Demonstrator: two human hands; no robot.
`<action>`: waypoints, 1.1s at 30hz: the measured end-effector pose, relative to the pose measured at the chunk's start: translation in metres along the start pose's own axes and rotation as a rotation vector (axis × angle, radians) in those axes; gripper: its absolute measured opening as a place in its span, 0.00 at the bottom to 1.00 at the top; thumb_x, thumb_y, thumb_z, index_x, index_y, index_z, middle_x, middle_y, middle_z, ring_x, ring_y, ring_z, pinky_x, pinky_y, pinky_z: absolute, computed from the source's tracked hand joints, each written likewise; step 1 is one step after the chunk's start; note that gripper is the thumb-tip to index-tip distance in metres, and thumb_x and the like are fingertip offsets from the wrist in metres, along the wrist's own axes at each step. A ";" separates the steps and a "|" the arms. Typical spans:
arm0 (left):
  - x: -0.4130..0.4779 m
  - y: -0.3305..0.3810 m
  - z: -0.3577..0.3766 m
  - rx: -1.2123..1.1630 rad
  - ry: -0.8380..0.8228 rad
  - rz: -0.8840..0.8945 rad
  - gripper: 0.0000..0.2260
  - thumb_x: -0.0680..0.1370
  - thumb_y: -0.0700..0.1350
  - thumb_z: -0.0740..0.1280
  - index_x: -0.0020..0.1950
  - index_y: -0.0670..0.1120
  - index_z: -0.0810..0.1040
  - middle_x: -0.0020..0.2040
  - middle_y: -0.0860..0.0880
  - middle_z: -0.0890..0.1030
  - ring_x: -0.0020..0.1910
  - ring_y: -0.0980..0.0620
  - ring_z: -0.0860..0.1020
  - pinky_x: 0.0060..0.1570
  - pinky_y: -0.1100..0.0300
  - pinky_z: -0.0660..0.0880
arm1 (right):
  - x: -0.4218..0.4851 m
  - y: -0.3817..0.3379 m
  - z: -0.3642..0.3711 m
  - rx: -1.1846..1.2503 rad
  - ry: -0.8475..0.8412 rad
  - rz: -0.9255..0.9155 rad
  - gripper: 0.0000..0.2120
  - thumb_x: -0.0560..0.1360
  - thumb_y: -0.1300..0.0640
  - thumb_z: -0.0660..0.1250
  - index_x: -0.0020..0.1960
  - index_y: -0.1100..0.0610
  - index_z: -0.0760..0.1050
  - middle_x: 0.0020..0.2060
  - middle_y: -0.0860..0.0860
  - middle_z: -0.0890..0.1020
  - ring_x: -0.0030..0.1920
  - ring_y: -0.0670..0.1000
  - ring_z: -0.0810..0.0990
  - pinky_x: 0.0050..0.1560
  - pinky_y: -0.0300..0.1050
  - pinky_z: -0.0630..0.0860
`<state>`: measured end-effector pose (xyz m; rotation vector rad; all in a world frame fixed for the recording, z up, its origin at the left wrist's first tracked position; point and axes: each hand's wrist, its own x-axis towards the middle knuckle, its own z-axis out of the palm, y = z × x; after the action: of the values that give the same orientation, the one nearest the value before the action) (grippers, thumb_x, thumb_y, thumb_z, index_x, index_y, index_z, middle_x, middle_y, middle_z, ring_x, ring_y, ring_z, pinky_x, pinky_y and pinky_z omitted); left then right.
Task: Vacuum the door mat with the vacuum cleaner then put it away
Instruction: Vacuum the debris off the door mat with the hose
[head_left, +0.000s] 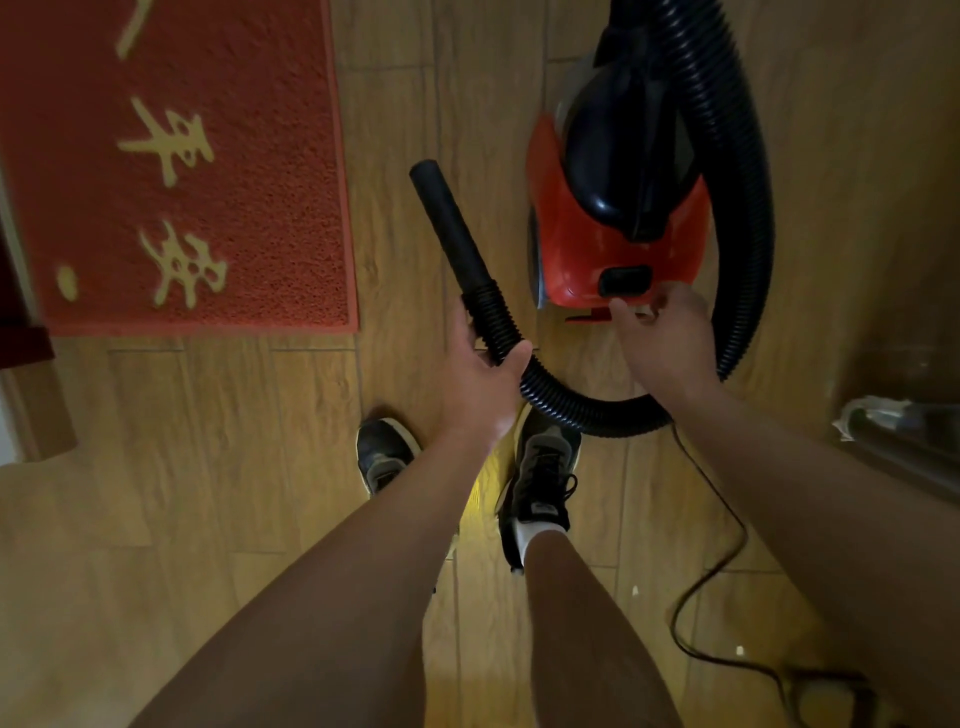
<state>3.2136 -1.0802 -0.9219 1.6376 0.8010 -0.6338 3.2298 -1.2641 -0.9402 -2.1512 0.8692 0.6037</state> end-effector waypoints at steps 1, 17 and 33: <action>0.000 0.001 0.003 -0.001 0.007 0.002 0.34 0.79 0.37 0.71 0.79 0.56 0.61 0.60 0.60 0.78 0.56 0.57 0.82 0.55 0.63 0.78 | 0.004 0.000 -0.001 -0.007 0.008 -0.001 0.26 0.76 0.42 0.68 0.66 0.59 0.72 0.61 0.55 0.75 0.59 0.55 0.78 0.62 0.56 0.77; 0.017 0.009 0.017 -0.025 0.013 0.010 0.36 0.79 0.35 0.70 0.80 0.57 0.59 0.59 0.64 0.76 0.56 0.57 0.82 0.61 0.52 0.79 | 0.032 -0.002 0.007 -0.034 0.114 -0.025 0.32 0.74 0.49 0.75 0.70 0.62 0.66 0.67 0.58 0.71 0.64 0.58 0.75 0.59 0.44 0.70; 0.028 0.000 0.026 -0.030 0.016 0.003 0.38 0.78 0.36 0.71 0.81 0.57 0.58 0.67 0.54 0.77 0.57 0.55 0.82 0.63 0.45 0.78 | 0.053 -0.005 0.010 -0.071 0.153 0.066 0.30 0.71 0.48 0.78 0.63 0.60 0.67 0.62 0.57 0.73 0.60 0.58 0.76 0.62 0.55 0.75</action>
<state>3.2318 -1.1005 -0.9487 1.6179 0.8164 -0.6042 3.2664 -1.2746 -0.9780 -2.2629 1.0184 0.5151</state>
